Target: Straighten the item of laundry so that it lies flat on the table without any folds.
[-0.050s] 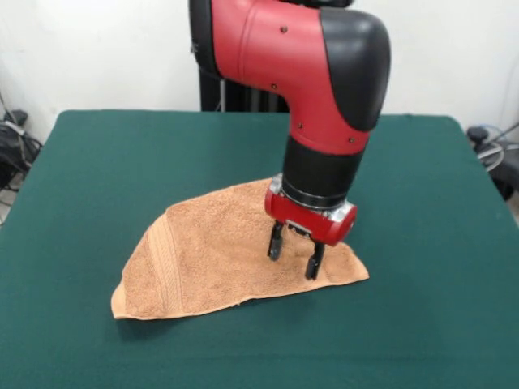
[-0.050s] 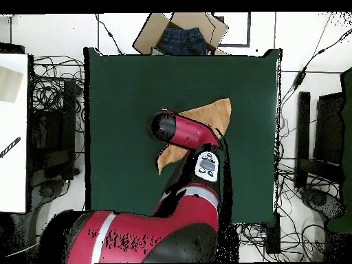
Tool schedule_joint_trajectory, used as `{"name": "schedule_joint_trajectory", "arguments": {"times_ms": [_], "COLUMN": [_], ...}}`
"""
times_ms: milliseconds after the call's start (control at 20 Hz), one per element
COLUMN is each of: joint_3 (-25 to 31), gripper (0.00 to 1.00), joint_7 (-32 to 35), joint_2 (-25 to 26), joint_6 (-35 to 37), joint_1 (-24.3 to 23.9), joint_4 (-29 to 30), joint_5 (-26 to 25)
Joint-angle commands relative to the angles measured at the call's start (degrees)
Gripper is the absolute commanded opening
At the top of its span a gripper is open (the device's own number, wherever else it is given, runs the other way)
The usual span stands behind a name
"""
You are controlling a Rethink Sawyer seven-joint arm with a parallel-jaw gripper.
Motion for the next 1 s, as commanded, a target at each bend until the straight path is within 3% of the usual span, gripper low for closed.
{"name": "schedule_joint_trajectory", "arguments": {"times_ms": [50,500,1000], "joint_3": [1.4,1.1,3.1], "gripper": [1.00,1.00,1.00], "joint_7": [7.7,9.2,7.2], "joint_2": [2.6,1.4,0.9], "joint_6": [0.3,2.8,1.6], "joint_1": [3.5,5.6,3.6], "joint_4": [-1.9,-1.6,-0.7], "joint_5": [-1.1,0.6,-0.1]}}
